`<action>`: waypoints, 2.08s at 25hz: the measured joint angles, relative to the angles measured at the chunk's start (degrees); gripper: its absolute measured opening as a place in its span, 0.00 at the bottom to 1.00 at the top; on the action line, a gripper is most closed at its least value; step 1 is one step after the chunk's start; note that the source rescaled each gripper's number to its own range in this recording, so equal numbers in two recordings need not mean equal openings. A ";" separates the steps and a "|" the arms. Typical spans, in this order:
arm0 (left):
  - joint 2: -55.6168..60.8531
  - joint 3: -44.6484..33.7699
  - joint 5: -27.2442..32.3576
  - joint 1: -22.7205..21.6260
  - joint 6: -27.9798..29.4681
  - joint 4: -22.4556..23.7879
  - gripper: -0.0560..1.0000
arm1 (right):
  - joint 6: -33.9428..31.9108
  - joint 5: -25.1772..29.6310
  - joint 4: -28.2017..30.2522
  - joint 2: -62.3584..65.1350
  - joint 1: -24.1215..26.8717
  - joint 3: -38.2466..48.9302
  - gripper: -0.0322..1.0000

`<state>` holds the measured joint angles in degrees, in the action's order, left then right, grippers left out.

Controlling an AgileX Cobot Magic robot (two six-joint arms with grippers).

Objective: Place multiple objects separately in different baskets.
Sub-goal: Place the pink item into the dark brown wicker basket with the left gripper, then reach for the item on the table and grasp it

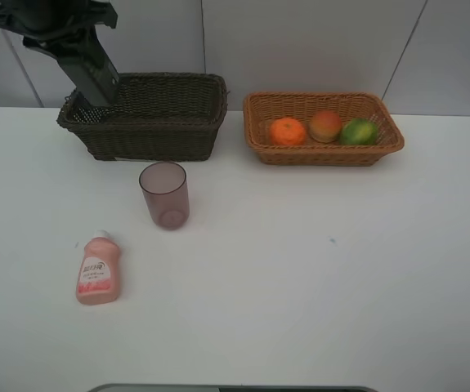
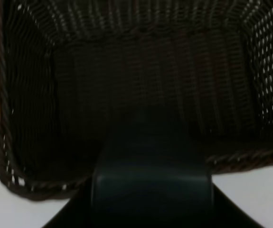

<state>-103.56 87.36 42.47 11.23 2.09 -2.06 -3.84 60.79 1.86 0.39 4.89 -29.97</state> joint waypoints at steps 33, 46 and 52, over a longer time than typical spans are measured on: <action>-19.20 0.95 -25.01 2.93 -0.44 2.85 0.47 | 0.00 0.00 0.00 0.00 0.00 0.00 1.00; -18.01 1.18 -22.45 3.23 -0.44 1.69 0.90 | 0.00 0.00 0.00 0.00 0.00 0.00 1.00; -12.97 1.18 -17.76 4.04 -0.44 1.63 0.91 | 0.00 0.00 0.00 0.00 0.00 0.00 1.00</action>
<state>-116.53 88.53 24.70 15.28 1.65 -0.43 -3.84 60.79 1.86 0.39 4.89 -29.97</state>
